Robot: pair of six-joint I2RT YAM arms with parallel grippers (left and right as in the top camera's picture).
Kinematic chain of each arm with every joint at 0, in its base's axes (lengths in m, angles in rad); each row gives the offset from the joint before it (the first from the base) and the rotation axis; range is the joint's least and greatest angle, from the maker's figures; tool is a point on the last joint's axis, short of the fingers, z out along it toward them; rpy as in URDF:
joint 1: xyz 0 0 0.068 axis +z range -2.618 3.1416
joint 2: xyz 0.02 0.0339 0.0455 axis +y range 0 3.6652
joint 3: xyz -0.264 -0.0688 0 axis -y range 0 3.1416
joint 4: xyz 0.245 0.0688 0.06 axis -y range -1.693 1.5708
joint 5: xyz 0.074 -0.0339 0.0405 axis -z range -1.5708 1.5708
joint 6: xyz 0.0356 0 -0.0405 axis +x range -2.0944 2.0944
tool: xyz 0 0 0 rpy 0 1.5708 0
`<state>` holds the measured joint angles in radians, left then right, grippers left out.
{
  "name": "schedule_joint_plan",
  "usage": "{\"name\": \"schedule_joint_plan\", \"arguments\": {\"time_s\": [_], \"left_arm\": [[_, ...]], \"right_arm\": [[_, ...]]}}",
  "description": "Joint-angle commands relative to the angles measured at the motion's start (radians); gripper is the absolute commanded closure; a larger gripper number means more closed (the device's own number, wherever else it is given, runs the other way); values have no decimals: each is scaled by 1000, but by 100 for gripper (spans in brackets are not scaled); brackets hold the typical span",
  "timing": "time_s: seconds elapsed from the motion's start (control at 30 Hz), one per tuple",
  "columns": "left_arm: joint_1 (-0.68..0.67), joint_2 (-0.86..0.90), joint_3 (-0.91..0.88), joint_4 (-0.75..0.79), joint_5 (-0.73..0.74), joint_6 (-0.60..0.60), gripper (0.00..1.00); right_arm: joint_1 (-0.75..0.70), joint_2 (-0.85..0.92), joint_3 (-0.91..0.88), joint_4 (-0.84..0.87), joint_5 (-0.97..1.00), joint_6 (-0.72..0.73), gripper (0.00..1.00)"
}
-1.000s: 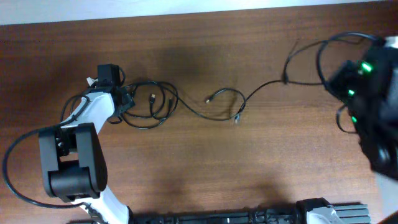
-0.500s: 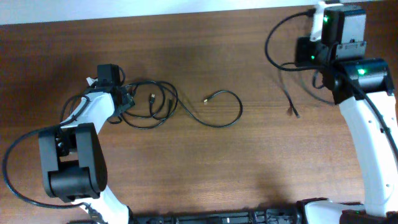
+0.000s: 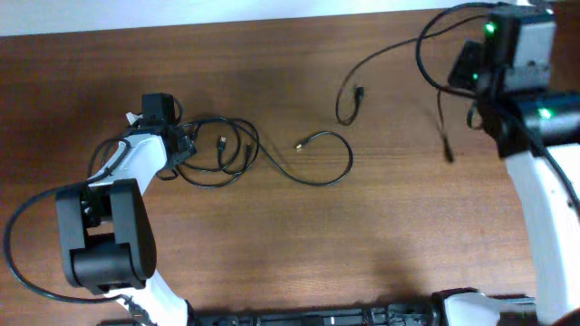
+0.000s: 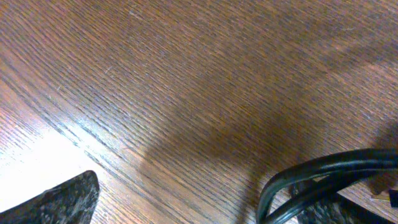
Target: Untangle cables
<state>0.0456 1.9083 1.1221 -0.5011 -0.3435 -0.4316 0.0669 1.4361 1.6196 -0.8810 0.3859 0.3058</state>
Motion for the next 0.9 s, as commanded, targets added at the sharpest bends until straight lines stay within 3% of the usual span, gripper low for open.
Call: {"name": "schedule_joint_plan", "arguments": {"time_s": [0.0,0.03,0.13,0.23,0.4,0.53,0.6,0.7,0.8,0.87], "left_arm": [[5,73,-58,-31,35,16,1],[5,73,-58,-31,35,16,1],[5,73,-58,-32,34,16,1],[5,73,-58,-31,34,16,1],[5,73,-58,-31,34,16,1],[5,73,-58,-31,34,16,1],[5,73,-58,-31,34,16,1],[5,73,-58,-32,34,16,1],[5,73,-58,-36,34,17,1],[5,73,-58,-36,34,17,1]], "right_arm": [[-2,161,11,44,-179,-234,96],[-2,236,11,67,-441,-414,96],[-1,407,11,135,-649,-440,96],[6,591,11,161,-679,-473,95],[109,697,11,285,-620,-614,79],[141,697,8,332,-587,-690,20],[140,699,7,337,-584,-729,13],[140,745,7,365,-584,-740,14],[140,804,7,380,-583,-743,40],[138,811,7,363,-465,-743,44]]}}
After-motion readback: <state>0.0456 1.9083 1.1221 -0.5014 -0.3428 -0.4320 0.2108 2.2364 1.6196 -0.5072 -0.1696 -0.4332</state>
